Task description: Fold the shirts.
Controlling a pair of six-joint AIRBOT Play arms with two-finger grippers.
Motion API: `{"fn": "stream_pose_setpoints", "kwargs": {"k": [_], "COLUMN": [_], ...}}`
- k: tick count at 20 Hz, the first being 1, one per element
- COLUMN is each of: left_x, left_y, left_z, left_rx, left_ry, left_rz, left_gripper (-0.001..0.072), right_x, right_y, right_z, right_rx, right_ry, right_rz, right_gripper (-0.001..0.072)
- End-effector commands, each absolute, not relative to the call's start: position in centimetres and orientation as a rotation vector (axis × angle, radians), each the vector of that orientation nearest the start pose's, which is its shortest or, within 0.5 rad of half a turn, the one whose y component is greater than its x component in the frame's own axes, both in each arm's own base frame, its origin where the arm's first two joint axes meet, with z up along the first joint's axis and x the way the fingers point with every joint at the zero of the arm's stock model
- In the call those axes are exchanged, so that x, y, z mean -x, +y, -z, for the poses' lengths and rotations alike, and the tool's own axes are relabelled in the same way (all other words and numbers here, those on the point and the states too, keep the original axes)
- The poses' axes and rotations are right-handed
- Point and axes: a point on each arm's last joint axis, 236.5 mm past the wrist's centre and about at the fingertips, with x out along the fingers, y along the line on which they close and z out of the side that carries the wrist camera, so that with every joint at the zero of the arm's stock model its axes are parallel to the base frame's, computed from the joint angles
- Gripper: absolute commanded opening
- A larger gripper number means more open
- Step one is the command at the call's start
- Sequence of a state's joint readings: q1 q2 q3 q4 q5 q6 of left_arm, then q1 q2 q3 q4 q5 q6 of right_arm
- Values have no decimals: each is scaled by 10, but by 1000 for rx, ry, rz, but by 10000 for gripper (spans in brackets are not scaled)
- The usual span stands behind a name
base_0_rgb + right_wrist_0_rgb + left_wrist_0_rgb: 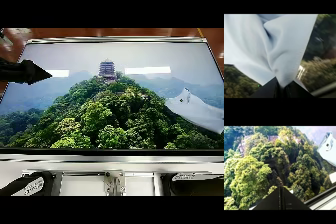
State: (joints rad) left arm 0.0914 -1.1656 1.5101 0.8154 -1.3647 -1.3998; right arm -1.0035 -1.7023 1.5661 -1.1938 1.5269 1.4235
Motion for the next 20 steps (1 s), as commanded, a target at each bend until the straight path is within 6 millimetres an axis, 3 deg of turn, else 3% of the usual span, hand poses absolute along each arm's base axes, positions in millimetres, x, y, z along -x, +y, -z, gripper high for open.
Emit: {"fn": "stream_pose_setpoints", "kwargs": {"k": [1, 6, 10, 11, 12, 13, 17, 18, 20], "left_x": [-379, -372, -372, -373, -374, -375, -383, -385, -395], "left_y": [-134, -153, -160, -160, -160, -159, -151, -149, -147], "left_z": [-225, -225, -227, -227, -228, -228, -214, -209, -198], "left_rx": [393, 372, 365, 366, 366, 367, 340, 337, 337], "left_ry": [900, 911, 901, 898, 894, 890, 913, 924, 937], "left_rz": [612, 656, 670, 669, 667, 663, 622, 614, 595], "left_gripper": [51, 51, 51, 51, 51, 51, 51, 51, 50], "right_x": [-206, -151, -130, -129, -130, -130, -112, -108, -129], "right_y": [-288, -252, -215, -211, -212, -214, -241, -255, -294], "right_z": [69, 89, 105, 107, 106, 101, 61, 42, -18], "right_rx": [-1198, -1339, -1395, -1394, -1382, -1355, -1221, -1168, -1047], "right_ry": [1376, 1341, 1324, 1309, 1295, 1286, 1217, 1166, 915], "right_rz": [484, 588, 640, 661, 671, 665, 854, 926, 999], "right_gripper": [58, 59, 68, 115, 342, 534, 533, 532, 531]}}
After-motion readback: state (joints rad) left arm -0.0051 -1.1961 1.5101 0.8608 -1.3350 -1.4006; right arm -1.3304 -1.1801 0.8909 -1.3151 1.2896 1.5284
